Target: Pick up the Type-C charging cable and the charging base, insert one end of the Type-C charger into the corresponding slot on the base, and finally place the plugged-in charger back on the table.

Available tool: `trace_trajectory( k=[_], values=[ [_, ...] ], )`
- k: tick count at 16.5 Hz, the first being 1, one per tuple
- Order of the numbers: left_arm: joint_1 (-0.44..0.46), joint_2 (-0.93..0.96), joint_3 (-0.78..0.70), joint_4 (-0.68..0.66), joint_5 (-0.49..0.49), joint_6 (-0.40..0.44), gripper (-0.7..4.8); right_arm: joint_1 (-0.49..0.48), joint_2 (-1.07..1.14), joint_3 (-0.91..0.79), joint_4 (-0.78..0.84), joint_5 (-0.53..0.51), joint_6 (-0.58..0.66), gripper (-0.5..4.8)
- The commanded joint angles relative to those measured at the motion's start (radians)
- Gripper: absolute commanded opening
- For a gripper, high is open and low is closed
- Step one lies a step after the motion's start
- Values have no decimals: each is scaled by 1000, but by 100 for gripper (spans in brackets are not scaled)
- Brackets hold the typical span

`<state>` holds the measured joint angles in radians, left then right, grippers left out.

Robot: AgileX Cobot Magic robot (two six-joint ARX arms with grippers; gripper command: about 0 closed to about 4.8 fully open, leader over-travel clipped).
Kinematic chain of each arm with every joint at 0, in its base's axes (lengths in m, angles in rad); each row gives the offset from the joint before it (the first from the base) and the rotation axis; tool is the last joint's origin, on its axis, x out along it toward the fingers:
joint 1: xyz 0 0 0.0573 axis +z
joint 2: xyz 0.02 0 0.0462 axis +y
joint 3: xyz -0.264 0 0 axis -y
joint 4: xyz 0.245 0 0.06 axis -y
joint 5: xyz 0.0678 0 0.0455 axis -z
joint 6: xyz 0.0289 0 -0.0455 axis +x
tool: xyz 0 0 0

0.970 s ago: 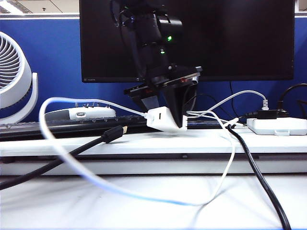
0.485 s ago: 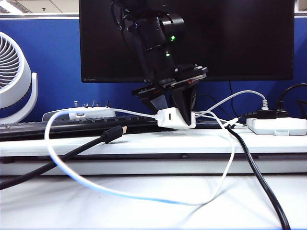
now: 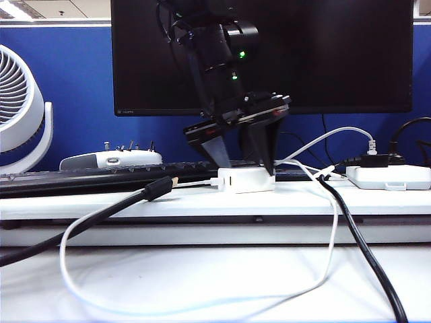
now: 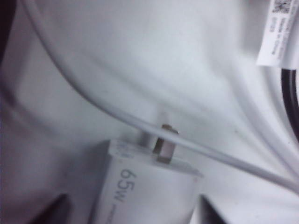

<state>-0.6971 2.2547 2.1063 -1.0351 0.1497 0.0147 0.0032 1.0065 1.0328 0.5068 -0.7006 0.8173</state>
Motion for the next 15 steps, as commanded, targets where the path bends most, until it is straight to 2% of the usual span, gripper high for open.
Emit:
trace_trajectory(
  k=[1, 2, 3, 4, 5, 8, 12, 15],
  values=[
    [-2, -27, 5, -7, 3, -6, 350, 1, -5, 7, 14, -1, -6, 318],
    [-2, -58, 5, -3, 4, -5, 281, 1, -5, 7, 14, -7, -6, 312],
    [-2, -88, 5, 4, 5, -3, 104, 1, -6, 7, 14, -10, -8, 242],
    [-2, -111, 5, 6, 9, -4, -16, 1, -6, 6, 14, -14, -17, 151],
    [-2, -158, 5, 10, 12, -4, -6, 1, -7, 7, 15, -29, -48, -6],
    [-2, -351, 10, 11, 11, -3, -6, 1, -28, 6, -24, -21, -66, -8],
    [-2, -756, 13, 121, 8, 28, -6, 2, -184, 6, -302, 207, -361, -8],
    [-2, -946, 12, 115, 7, 87, -6, 2, -293, 6, -520, 319, -527, -8]
  ],
)
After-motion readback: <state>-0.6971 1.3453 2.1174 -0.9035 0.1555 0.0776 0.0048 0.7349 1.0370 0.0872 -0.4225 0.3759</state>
